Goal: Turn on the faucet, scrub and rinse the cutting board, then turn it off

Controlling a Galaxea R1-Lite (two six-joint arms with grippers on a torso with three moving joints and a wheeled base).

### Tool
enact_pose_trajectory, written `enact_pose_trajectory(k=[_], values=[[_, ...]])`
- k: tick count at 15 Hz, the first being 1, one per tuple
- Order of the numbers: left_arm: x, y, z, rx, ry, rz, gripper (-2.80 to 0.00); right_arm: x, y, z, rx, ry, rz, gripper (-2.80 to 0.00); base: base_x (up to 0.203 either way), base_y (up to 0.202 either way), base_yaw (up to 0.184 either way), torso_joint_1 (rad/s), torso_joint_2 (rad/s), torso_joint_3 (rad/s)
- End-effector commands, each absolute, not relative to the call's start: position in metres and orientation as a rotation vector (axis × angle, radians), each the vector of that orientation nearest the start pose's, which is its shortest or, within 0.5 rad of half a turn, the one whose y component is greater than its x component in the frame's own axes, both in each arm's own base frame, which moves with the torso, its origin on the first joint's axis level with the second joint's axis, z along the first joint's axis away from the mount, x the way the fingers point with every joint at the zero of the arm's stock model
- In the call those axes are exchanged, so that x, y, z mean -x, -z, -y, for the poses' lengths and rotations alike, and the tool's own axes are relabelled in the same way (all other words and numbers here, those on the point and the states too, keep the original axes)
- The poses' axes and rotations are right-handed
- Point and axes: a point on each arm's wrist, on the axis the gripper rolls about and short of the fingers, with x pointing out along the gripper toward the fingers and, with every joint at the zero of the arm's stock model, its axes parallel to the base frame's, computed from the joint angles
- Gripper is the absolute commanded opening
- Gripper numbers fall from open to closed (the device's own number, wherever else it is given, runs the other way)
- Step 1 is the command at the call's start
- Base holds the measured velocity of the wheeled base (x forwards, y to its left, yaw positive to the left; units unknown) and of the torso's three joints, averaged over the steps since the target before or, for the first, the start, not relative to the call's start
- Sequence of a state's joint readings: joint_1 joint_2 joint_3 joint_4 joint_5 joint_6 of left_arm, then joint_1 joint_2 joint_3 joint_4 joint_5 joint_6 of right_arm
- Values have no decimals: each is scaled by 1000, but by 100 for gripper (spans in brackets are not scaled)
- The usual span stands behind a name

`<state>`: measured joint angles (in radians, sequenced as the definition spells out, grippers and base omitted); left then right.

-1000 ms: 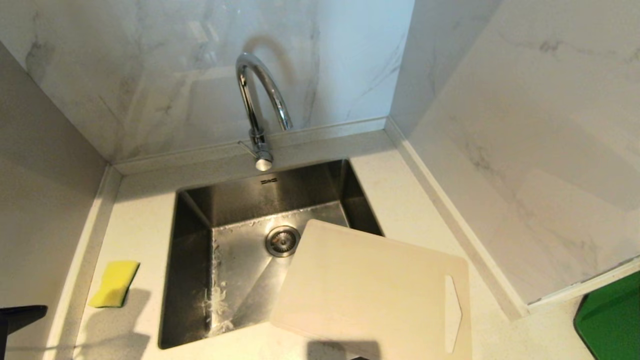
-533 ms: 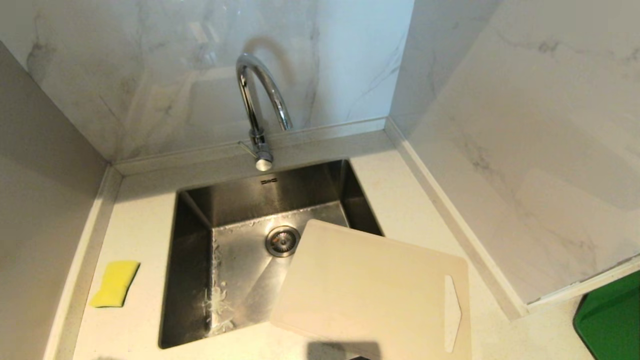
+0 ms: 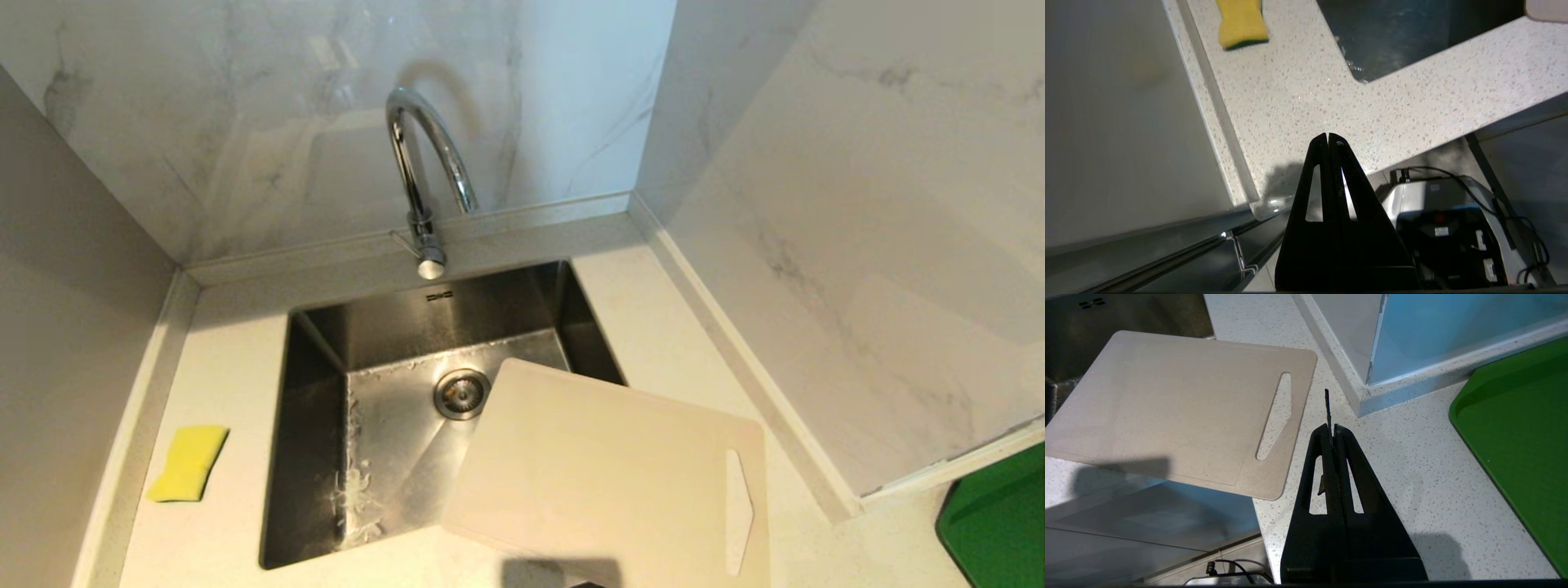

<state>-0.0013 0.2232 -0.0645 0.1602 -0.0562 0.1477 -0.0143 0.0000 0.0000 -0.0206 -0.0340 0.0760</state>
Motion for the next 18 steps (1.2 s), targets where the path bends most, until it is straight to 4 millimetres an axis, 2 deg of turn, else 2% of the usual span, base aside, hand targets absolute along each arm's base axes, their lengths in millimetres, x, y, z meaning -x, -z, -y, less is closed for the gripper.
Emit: enact_pose_trajectory(k=[1,5,8,18], values=[[17,-80,1,-142,76,-232,-280,23,-78,0,-77,48,25,-280,0,0,0,0,0,0],[28,-77,1,-148,65,-92,-280,23,-78,-2,-75,175,30,-280,0,0,0,0,0,0],[28,-77,1,-96,54,-91,-280,23,-78,0,-77,53,25,-280,0,0,0,0,0,0],[28,-77,1,-87,49,-92,-280,23,-78,0,-77,47,25,-280,0,0,0,0,0,0]])
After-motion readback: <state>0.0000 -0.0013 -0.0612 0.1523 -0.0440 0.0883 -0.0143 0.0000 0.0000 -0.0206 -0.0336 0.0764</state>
